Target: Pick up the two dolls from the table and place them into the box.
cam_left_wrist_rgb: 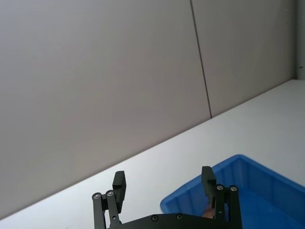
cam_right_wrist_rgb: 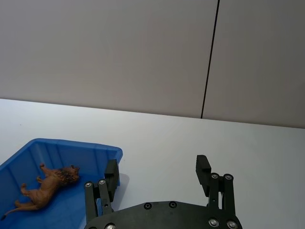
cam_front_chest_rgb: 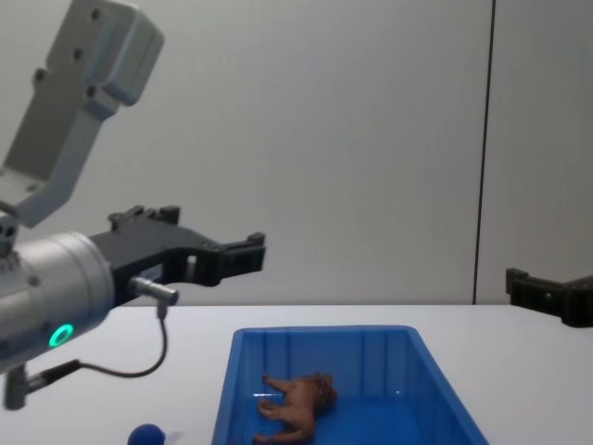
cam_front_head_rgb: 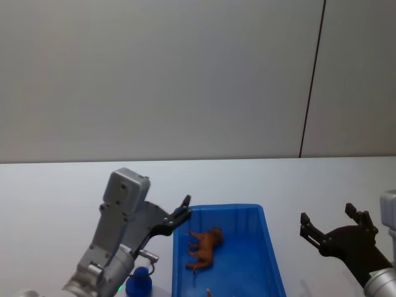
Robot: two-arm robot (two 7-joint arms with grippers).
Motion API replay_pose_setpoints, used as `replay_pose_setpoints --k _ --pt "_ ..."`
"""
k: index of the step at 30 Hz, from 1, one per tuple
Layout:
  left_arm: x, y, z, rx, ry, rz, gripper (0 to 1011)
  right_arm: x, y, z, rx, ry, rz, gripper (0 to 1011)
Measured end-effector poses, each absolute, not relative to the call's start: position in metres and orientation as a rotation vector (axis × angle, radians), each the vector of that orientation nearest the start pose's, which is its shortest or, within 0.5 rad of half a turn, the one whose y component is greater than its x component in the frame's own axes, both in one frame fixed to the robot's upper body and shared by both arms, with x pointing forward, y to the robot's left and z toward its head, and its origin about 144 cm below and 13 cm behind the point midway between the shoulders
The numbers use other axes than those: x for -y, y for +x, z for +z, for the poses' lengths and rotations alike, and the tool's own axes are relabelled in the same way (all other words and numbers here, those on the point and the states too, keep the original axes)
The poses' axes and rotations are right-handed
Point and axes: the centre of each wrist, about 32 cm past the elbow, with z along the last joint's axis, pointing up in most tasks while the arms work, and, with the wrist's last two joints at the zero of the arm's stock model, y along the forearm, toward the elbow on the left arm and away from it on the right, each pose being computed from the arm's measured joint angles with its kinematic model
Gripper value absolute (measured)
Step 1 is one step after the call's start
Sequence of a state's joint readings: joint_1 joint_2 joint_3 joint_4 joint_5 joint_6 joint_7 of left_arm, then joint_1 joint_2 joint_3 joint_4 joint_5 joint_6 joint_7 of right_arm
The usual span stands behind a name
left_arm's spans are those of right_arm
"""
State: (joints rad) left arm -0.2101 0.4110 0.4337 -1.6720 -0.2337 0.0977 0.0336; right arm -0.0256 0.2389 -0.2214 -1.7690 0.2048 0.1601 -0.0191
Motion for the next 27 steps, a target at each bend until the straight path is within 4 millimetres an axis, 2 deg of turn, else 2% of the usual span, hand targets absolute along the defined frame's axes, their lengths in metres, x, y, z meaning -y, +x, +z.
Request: replay_pose_setpoints --k 16,27 --pt "-0.231 0.463 1.216 0.035 0.244 1.273 1001 0.215 0.439 1.186 -0.007 -0.051 -1.342 1001" --pt "-0.245 0.454 1.209 -0.074 0.328 1.247 1001 0.215 0.439 1.186 -0.006 -0.051 -1.344 1001"
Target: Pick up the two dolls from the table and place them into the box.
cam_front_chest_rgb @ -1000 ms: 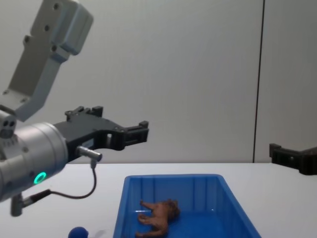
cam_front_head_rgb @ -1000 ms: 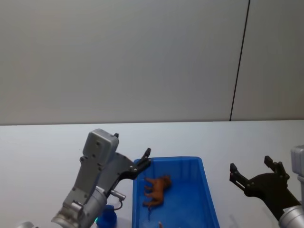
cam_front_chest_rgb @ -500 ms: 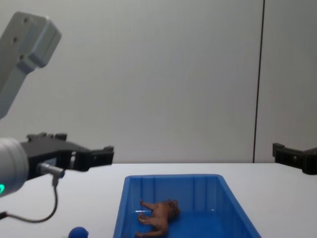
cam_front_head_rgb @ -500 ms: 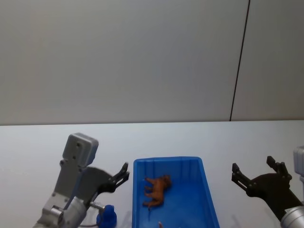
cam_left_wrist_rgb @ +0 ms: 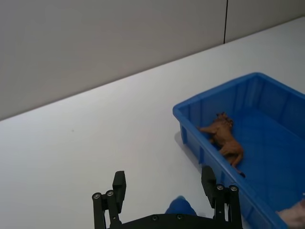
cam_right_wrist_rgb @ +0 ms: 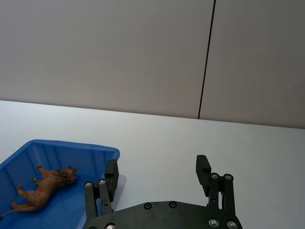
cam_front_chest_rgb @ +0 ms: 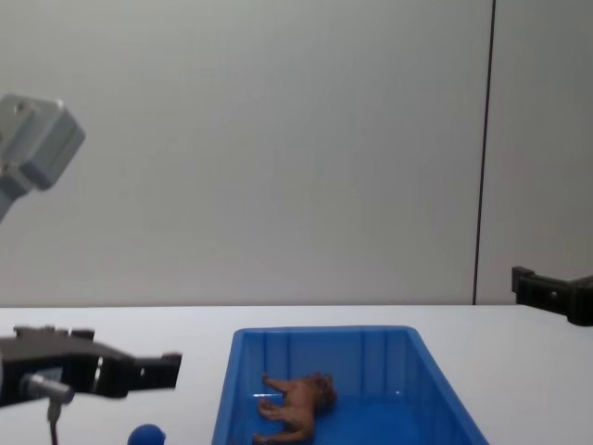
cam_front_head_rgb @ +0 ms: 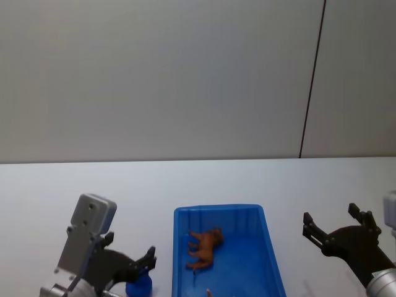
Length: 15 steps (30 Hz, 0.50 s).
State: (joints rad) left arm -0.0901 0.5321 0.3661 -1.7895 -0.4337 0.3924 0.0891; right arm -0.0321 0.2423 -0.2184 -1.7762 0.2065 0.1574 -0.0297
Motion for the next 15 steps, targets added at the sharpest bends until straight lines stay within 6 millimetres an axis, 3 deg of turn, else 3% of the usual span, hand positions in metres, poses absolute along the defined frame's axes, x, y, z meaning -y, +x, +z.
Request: replay_pose_setpoints --k 15 --pt "-0.257 0.458 1.191 -0.153 0.385 1.182 1001 0.215 0.439 1.186 -0.006 -0.051 -1.345 1001"
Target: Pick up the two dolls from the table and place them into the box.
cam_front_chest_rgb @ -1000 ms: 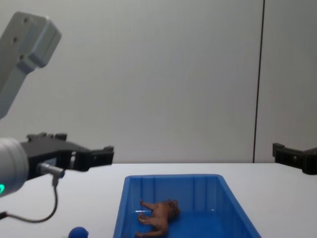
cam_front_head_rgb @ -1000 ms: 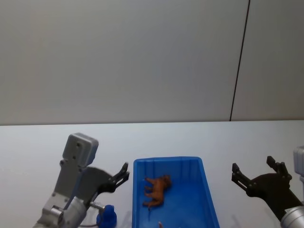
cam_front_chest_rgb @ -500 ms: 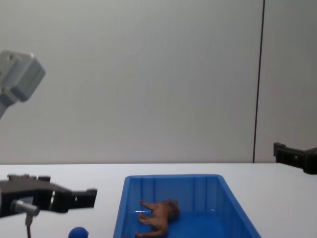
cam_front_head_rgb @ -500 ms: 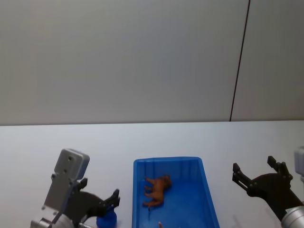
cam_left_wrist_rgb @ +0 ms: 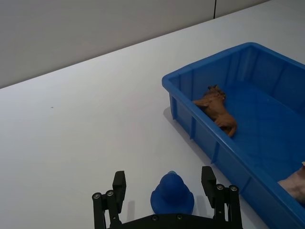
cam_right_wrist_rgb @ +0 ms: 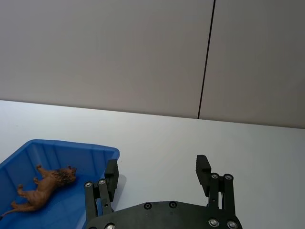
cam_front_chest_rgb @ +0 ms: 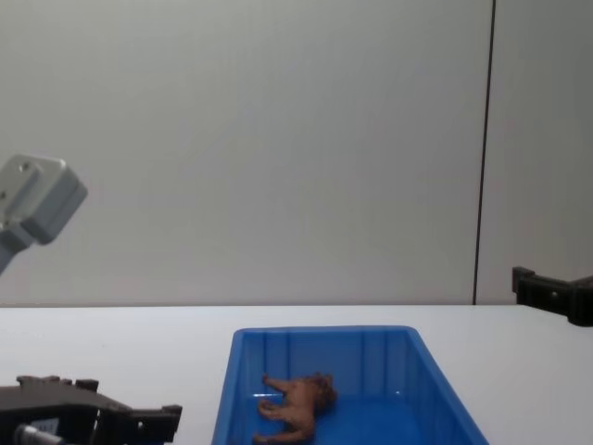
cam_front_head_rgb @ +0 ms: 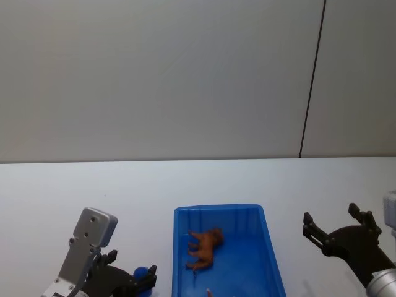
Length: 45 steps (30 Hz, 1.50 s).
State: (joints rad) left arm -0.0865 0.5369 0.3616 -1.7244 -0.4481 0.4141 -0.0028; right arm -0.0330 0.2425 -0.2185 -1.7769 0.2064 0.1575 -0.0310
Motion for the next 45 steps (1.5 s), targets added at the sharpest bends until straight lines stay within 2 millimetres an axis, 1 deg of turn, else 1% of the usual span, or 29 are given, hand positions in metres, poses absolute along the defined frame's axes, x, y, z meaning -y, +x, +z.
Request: replay_pose_setpoints --k 13,15,20,21,24,26,30,35,36,39,45 --pt "-0.258 0.471 1.175 -0.163 0.409 1.154 1001 0.215 0.439 1.186 -0.006 -0.051 -1.345 1001" --pt "-0.258 0.473 1.173 -0.164 0.413 1.148 973 0.215 0.439 1.186 -0.006 -0.051 -1.345 1001" --pt "-0.258 0.477 1.167 -0.168 0.421 1.134 860 0.215 0.439 1.186 -0.006 -0.051 -1.345 1001" --pt "-0.258 0.477 1.167 -0.167 0.421 1.133 860 0.215 0.439 1.186 -0.006 -0.051 -1.345 1001" --pt "-0.258 0.478 1.164 -0.165 0.422 1.128 732 0.215 0.439 1.186 -0.006 -0.051 -1.345 1001" --pt "-0.258 0.479 1.163 -0.165 0.422 1.126 703 0.215 0.439 1.186 -0.006 -0.051 -1.345 1001" --pt "-0.258 0.480 1.161 -0.162 0.421 1.122 529 0.215 0.439 1.186 -0.006 -0.051 -1.345 1001" --pt "-0.258 0.481 1.160 -0.158 0.415 1.120 386 0.215 0.439 1.186 -0.006 -0.051 -1.345 1001" --pt "-0.258 0.481 1.160 -0.157 0.414 1.120 327 0.215 0.439 1.186 -0.006 -0.051 -1.345 1001" --pt "-0.259 0.481 1.160 -0.153 0.408 1.120 280 0.215 0.439 1.186 -0.006 -0.051 -1.345 1001" --pt "-0.259 0.479 1.163 -0.135 0.391 1.121 240 0.215 0.439 1.186 -0.006 -0.051 -1.345 1001"
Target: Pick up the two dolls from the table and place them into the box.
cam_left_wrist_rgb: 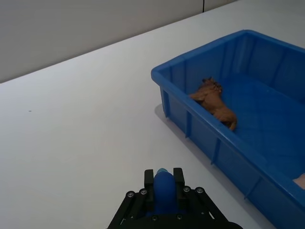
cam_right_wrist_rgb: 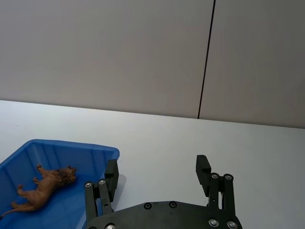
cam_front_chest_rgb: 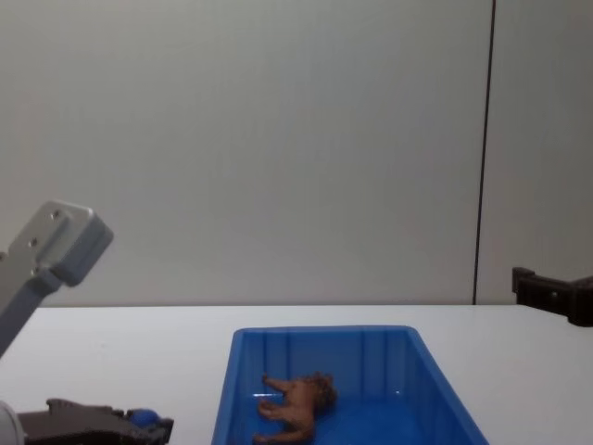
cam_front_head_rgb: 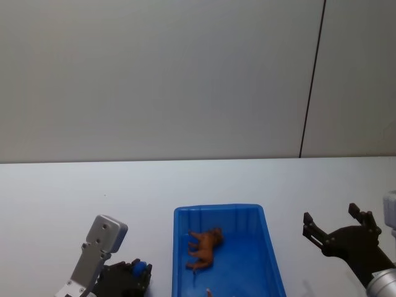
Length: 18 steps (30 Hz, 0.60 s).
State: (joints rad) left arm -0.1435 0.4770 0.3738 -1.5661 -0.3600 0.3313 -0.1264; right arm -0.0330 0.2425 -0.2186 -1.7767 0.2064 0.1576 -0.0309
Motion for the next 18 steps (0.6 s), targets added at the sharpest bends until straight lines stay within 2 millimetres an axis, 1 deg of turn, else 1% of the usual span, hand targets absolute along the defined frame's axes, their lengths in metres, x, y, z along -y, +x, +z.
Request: replay_pose_setpoints --k 8,18 --pt "-0.261 0.477 1.176 -0.090 0.355 1.126 195 0.215 0.439 1.186 -0.006 -0.051 -1.345 1001" --pt "-0.259 0.477 1.200 0.003 0.299 1.089 145 0.215 0.439 1.186 -0.006 -0.051 -1.345 1001"
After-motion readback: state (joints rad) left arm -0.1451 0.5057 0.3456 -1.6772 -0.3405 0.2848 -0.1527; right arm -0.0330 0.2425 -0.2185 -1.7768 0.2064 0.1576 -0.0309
